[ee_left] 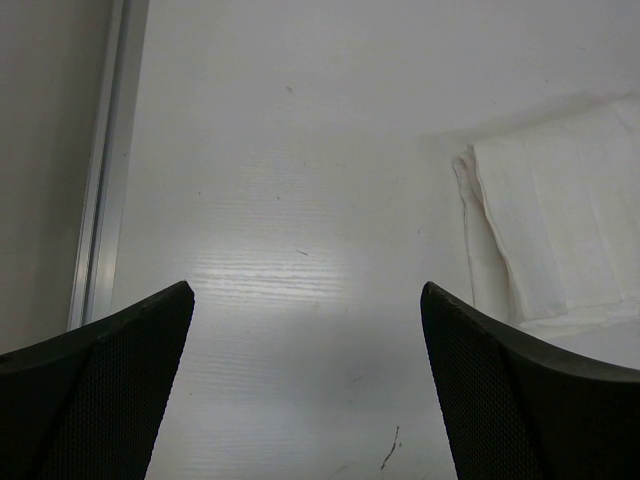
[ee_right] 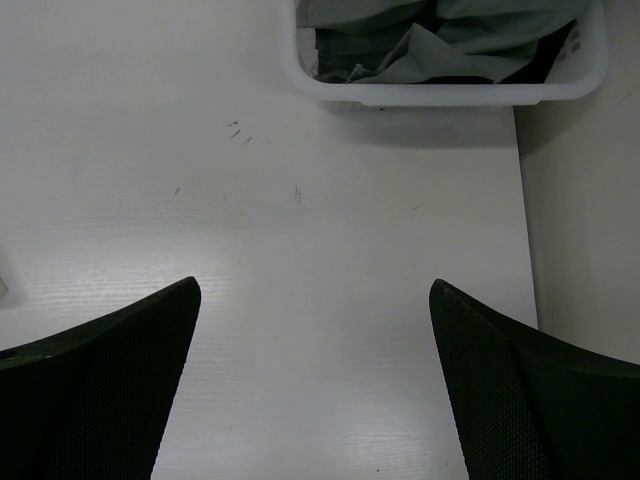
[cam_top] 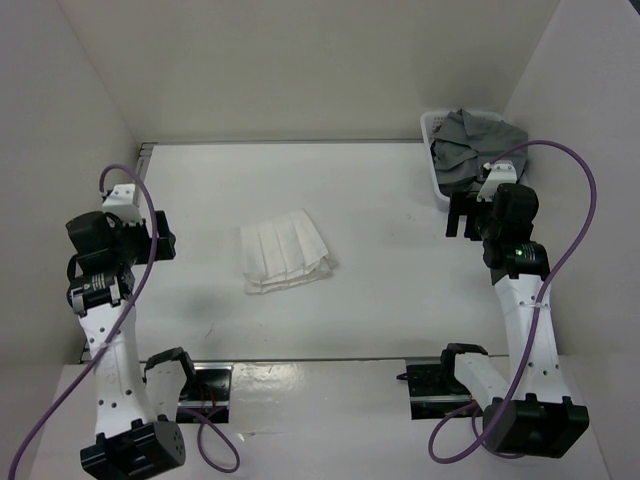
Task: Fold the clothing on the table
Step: Fold the skirt
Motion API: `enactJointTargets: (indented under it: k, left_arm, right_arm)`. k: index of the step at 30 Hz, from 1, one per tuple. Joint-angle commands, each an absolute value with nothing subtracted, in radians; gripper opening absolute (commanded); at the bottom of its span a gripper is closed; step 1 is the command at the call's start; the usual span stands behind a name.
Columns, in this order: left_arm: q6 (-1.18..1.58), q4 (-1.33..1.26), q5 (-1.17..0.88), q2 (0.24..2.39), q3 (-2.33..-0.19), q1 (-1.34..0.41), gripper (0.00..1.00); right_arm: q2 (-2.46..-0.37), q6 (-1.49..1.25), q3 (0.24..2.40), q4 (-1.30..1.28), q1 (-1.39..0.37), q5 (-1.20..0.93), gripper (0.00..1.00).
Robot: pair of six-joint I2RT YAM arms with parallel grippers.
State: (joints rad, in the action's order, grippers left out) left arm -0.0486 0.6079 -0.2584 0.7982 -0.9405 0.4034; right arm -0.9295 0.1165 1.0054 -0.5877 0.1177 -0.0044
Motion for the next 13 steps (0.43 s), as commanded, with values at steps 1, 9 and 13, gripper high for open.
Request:
enactJointTargets:
  k: [1,9,13]
  left_arm:
    - [-0.057,0.578,-0.268,0.776,-0.928,0.408,1.0]
    - [-0.057,0.578,-0.268,0.785,-0.928,0.408,1.0]
    - [-0.057,0.578,-0.268,0.785,-0.928,0.408,1.0]
  right_arm:
    - [-0.91,0.127,0.999,-0.538,0.121,-0.008,0.99]
    - [-0.92,0.127,0.999,-0.557,0.121,-0.028,0.99]
    - [-0.946,0.137,1.011,-0.58,0.121,-0.049,0.99]
